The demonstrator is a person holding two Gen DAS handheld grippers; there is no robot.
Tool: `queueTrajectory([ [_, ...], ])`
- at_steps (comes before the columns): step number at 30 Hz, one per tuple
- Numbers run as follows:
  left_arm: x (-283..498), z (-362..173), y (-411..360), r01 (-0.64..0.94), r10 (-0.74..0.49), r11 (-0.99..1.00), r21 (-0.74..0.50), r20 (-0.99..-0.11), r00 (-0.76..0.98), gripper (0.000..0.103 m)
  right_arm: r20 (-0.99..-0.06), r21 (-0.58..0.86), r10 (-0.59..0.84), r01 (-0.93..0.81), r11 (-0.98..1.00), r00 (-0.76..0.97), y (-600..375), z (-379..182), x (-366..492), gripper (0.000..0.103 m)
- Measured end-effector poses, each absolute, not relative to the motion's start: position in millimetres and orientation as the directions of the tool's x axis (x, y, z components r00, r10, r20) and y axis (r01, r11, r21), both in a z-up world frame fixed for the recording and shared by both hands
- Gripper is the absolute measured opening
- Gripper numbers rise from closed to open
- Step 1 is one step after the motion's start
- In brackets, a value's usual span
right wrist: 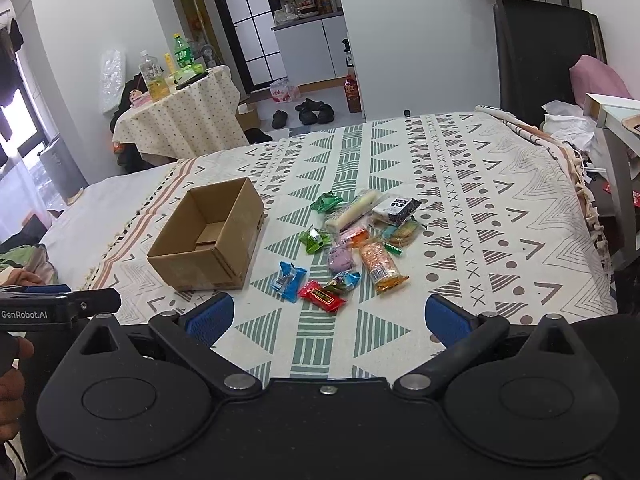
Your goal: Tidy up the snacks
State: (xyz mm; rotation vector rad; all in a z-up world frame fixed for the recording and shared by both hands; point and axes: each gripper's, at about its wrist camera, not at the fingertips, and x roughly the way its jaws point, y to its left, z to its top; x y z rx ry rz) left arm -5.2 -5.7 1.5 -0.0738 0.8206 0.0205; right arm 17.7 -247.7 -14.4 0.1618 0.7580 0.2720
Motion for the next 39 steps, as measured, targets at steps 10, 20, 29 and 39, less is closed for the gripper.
queueTrajectory([
  [10,-6.5,2.7,-4.0,-0.041,-0.021,0.997,-0.068,-0.726,0.687,0.102,-0.657,0.236,0.299,-0.187,0.954,0.692,-245.6,-13.1,17.1,0.103],
  [20,-7.8,3.0,-5.8,-0.031,-0.032,0.997,-0.073,-0.728,0.685,0.102,-0.657,0.228,0.300,-0.197,0.954,0.692,-242.8,-10.9,16.9,0.103],
  [29,-8.5,2.4,-6.3,-0.033,-0.032,0.997,-0.075,-0.726,0.687,0.102,-0.656,0.226,0.299,-0.197,0.954,0.693,-242.3,-10.9,16.5,0.103],
  [39,-7.4,1.7,-7.8,-0.031,-0.037,0.996,-0.080,-0.728,0.684,0.102,-0.660,0.223,0.294,-0.193,0.956,0.692,-244.6,-11.3,18.6,0.103],
])
